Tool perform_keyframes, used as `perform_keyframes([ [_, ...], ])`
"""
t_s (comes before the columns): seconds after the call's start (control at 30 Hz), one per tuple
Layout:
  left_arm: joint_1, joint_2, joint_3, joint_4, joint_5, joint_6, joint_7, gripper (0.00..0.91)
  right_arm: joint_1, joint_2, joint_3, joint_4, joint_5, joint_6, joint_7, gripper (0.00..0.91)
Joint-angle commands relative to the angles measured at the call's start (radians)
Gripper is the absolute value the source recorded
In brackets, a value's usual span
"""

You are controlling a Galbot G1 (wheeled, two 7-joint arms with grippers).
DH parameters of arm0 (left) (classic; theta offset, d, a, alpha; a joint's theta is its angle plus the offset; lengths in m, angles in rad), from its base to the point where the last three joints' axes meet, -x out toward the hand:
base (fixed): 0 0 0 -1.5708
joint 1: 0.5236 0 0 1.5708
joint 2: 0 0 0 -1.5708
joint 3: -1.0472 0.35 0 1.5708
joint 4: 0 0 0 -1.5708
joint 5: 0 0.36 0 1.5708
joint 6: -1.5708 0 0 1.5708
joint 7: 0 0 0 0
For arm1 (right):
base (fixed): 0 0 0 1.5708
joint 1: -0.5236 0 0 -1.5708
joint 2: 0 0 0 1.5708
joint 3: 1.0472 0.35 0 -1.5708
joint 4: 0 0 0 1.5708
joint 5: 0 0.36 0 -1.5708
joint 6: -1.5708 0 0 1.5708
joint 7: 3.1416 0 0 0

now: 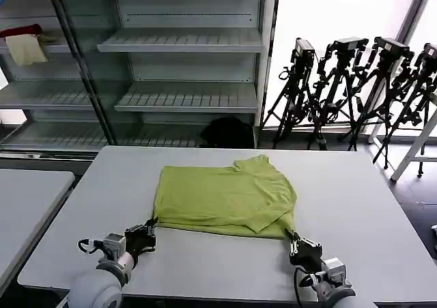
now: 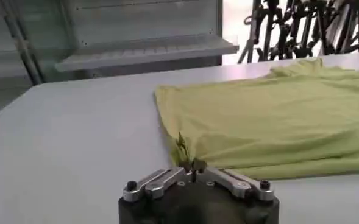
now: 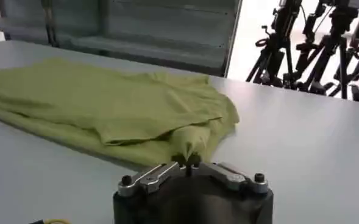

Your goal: Fold and organize the clothes.

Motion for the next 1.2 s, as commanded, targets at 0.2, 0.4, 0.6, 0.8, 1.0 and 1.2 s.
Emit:
perform_keyframes([
  [0.2, 0.300, 0.072, -0.024, -0.287, 0.018, 0.065, -0.177, 0.000, -0.204, -0.059, 0.067, 0.142, 0.011, -0.018, 0.009, 0.000],
  [0.4, 0.401, 0.061, -0.025, -0.386, 0.053, 0.078, -0.247, 0.000, -0.287, -0.066, 0.065, 0.180, 0.009, -0.021, 0.030, 0.000],
  [0.6, 0.506, 0.059, -0.031, -0.426, 0.099, 0.079, -0.310, 0.000, -0.403, -0.091, 0.123, 0.228, 0.009, -0.024, 0.041, 0.000],
  [0.8, 0.530, 0.053, -0.048, -0.399, 0.131, 0.079, -0.322, 0.000, -0.451, -0.108, 0.177, 0.226, 0.011, -0.022, 0.042, 0.000],
  [1.0, 0.489, 0.045, -0.043, -0.360, 0.141, 0.079, -0.302, 0.776, -0.458, -0.098, 0.164, 0.219, 0.002, -0.024, 0.049, 0.907],
  [1.2, 0.492, 0.044, -0.041, -0.365, 0.172, 0.078, -0.282, 0.907, -0.472, -0.092, 0.171, 0.234, 0.002, -0.031, 0.085, 0.907],
])
